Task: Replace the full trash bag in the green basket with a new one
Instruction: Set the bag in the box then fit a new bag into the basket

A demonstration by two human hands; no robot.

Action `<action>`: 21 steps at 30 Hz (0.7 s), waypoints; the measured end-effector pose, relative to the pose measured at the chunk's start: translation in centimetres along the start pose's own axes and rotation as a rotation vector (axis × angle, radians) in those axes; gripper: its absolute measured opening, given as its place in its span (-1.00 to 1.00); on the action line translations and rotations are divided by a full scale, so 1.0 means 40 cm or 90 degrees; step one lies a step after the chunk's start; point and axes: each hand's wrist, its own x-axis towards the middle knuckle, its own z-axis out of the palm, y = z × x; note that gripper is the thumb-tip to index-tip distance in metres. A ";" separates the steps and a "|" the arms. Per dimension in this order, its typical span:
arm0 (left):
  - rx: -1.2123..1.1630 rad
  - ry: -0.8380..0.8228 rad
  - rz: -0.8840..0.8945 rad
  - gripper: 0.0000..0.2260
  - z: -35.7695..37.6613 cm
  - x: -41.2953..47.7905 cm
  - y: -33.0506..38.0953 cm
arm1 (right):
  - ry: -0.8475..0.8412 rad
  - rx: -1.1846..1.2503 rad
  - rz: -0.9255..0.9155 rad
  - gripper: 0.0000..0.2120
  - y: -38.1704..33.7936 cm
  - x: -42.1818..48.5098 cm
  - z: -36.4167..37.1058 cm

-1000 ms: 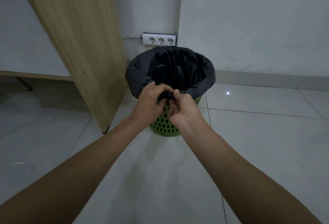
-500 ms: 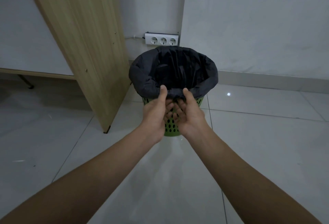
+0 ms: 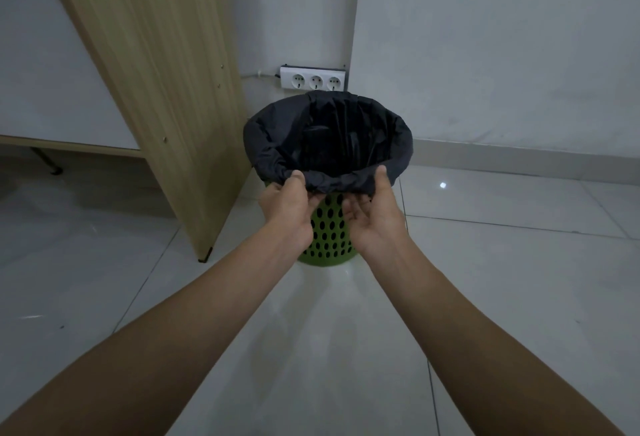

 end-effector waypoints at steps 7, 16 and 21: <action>-0.028 0.043 0.018 -0.89 -0.039 0.035 0.041 | -0.027 -0.042 0.043 -0.64 0.029 0.013 0.015; -0.036 0.075 0.011 -0.83 -0.065 0.077 0.080 | -0.025 0.000 0.007 -0.81 0.023 -0.014 0.029; -0.032 0.059 -0.014 -0.87 -0.076 0.079 0.077 | -0.017 -0.030 -0.026 -0.90 0.032 -0.017 0.043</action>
